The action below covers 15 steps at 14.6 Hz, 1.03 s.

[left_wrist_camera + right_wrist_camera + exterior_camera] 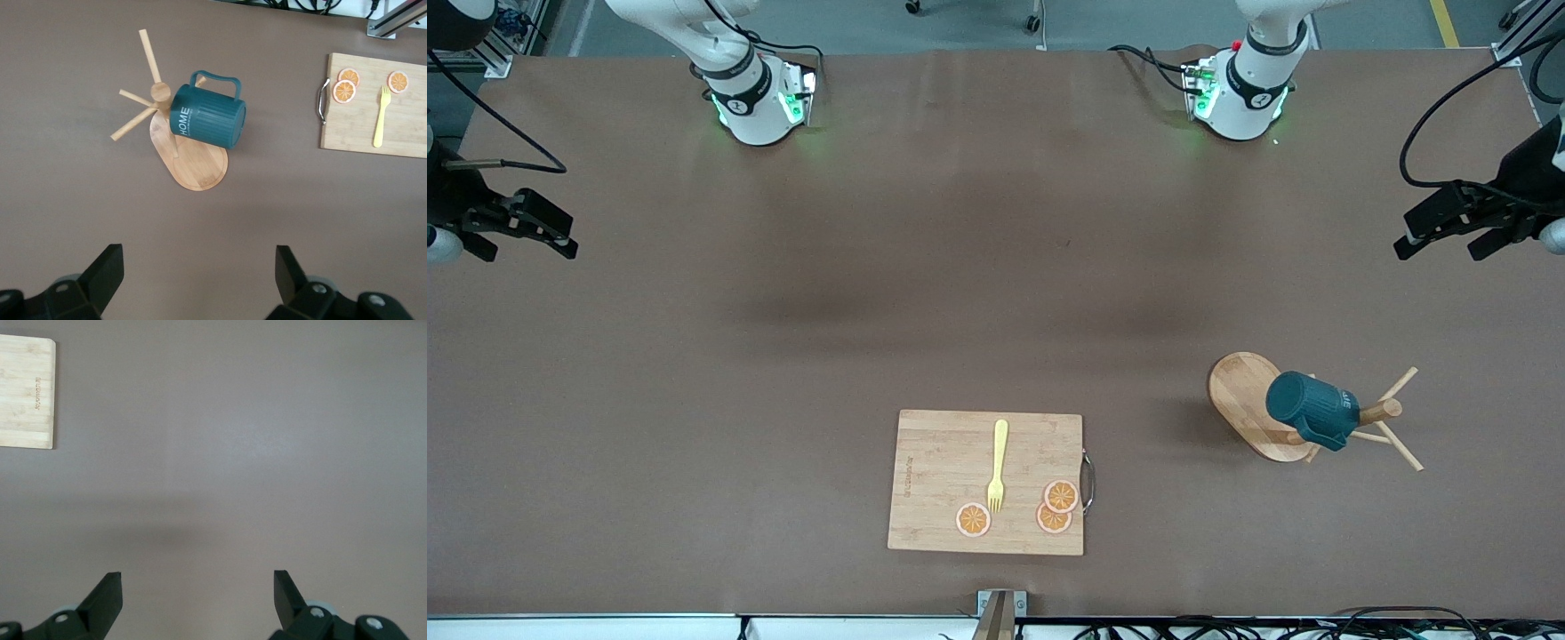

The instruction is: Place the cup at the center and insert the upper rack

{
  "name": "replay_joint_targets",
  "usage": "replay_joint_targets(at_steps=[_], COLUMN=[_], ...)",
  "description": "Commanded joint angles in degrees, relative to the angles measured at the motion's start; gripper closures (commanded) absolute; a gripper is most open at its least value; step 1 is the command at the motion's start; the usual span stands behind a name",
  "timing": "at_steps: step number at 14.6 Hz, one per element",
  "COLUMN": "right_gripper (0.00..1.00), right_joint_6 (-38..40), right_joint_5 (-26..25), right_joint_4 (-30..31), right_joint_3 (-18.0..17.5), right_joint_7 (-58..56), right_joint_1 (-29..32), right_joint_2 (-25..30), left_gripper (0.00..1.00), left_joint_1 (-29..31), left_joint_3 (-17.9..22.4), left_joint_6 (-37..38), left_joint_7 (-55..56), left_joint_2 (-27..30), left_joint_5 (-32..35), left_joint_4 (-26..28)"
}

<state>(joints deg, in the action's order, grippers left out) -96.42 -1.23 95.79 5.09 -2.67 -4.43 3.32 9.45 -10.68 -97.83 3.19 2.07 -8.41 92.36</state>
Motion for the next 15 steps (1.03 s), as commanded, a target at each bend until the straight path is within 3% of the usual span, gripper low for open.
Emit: replay_joint_targets(at_steps=[1,3,15], right_gripper=[0.0,0.0,0.0], right_joint_6=[0.18,0.09,0.09], right_joint_5=[-0.62,-0.71,-0.7], right_joint_4=[0.97,0.97,0.97], right_joint_3=[-0.08,-0.08,0.01], right_joint_7=[0.3,0.3,0.21], right_joint_1=[-0.49,-0.49,-0.4], right_joint_2=[1.43,1.43,1.43], left_gripper=[0.0,0.0,0.0], left_joint_1=[-6.43,-8.82,-8.66], left_joint_3=[6.0,8.13,7.52], left_joint_6=[-0.17,-0.26,-0.96], left_joint_7=[-0.2,-0.2,-0.81], left_joint_2=[0.92,0.92,0.92], left_joint_5=[1.03,1.03,4.72], left_joint_4=[0.54,0.54,0.36])
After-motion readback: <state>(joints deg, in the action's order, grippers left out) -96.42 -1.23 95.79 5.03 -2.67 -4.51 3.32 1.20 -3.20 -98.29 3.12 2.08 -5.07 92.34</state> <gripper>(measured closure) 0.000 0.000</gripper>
